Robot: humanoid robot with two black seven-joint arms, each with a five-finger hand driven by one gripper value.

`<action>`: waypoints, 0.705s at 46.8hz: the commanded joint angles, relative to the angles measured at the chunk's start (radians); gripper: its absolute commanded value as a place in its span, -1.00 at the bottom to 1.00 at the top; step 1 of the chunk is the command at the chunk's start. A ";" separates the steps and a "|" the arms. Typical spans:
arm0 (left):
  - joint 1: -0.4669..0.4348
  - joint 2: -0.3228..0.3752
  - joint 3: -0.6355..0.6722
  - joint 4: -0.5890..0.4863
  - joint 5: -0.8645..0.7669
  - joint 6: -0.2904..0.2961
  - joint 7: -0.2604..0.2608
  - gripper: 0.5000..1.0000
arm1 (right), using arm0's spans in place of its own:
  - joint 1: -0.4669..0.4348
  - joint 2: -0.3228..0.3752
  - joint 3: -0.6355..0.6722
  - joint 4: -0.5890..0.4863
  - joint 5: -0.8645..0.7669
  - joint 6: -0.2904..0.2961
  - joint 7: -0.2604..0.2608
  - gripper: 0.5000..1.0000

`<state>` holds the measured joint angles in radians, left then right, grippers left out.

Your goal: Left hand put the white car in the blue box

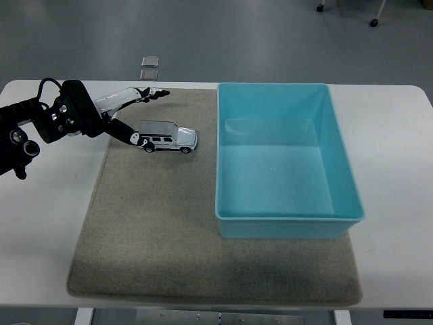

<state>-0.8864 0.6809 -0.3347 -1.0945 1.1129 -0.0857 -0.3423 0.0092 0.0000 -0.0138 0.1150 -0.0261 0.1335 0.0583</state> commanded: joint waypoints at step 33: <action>-0.014 -0.076 0.017 0.088 0.154 0.011 0.019 0.84 | 0.000 0.000 0.002 0.000 0.000 0.000 0.000 0.74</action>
<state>-0.9004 0.6045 -0.3175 -1.0056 1.2667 -0.0750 -0.3245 0.0094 0.0000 -0.0132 0.1153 -0.0261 0.1334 0.0583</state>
